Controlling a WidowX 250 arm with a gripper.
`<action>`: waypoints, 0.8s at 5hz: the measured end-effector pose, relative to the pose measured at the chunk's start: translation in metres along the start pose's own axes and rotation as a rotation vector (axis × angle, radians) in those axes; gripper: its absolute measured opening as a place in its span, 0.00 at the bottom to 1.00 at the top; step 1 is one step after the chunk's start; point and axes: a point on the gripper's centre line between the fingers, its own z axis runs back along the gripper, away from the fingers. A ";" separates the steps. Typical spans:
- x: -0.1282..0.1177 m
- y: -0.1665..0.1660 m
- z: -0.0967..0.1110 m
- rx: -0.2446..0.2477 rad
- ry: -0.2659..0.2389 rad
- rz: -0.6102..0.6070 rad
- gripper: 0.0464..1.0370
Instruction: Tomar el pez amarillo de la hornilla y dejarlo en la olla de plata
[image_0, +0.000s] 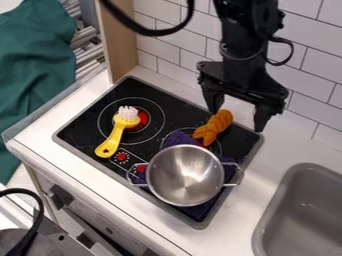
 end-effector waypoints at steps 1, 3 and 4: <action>0.007 0.003 -0.020 -0.003 0.045 -0.003 0.97; 0.034 0.025 -0.056 0.012 0.102 0.001 0.97; 0.044 0.042 -0.068 0.015 0.120 0.033 0.97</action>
